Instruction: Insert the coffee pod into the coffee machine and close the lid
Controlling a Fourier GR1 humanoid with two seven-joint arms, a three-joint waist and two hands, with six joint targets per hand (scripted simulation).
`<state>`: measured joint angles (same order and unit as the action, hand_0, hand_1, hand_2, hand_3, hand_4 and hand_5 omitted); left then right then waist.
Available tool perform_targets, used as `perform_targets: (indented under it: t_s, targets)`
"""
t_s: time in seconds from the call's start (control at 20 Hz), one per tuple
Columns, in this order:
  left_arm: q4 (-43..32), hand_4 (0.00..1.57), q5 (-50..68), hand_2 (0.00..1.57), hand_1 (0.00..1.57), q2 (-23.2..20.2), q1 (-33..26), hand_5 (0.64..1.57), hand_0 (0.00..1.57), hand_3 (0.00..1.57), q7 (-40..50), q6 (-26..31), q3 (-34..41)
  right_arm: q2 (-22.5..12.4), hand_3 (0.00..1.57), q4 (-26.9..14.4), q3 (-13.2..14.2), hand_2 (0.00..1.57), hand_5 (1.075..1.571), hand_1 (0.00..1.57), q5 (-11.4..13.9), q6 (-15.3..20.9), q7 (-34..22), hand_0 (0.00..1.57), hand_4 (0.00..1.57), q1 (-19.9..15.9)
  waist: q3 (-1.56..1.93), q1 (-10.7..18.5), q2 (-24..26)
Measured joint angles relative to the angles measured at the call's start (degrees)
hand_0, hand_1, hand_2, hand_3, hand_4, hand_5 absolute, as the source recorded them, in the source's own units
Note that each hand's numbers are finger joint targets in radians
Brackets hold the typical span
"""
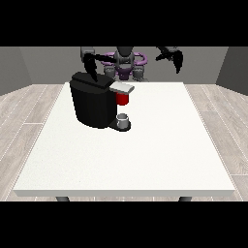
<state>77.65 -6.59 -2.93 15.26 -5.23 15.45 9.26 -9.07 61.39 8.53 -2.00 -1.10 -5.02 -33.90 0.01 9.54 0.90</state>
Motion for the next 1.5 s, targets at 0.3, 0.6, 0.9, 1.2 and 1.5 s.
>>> perform_targets:
  t_s: [0.3,0.6,0.9,1.2,1.5]
  targets:
    - [2.42,0.35,0.36,0.0,0.0,-1.55,-2.21,1.571,0.0,0.0,0.21,-0.44,-0.01,0.19,0.0,-1.05,-1.14,0.0,1.571,0.0,0.51,-0.58,0.17,0.0,0.17,-2.82,-0.04,-0.72,-1.38]
    - [3.35,0.36,0.57,0.0,0.0,-2.69,-2.55,1.571,0.0,0.0,0.44,-1.15,0.13,-0.25,0.0,-2.97,-1.75,0.0,1.571,0.0,1.71,-0.59,1.18,0.0,0.21,-6.29,-0.02,-0.58,-3.63]
    - [2.93,0.36,-0.18,0.0,0.0,-2.51,-2.16,1.571,0.0,0.0,-1.25,-1.83,-0.93,-0.49,0.0,-3.93,-3.15,0.0,1.571,0.0,3.48,-0.41,-0.88,0.0,0.11,-13.06,-0.01,0.35,-5.13]
    - [2.82,0.34,0.57,0.0,0.0,-2.97,-0.79,1.571,0.0,0.0,-0.51,-1.49,-1.07,1.39,0.0,-5.31,-4.73,0.0,1.571,0.0,5.64,1.27,-0.64,0.0,0.0,-17.37,-0.02,1.75,-6.47]
    - [3.09,0.38,0.11,0.0,0.0,-2.5,-1.24,1.571,0.0,0.0,-1.56,-2.05,-1.99,2.71,0.0,-6.72,-7.48,0.0,1.571,0.0,9.46,2.68,-0.81,0.0,0.2,-21.0,-0.02,3.09,-6.85]
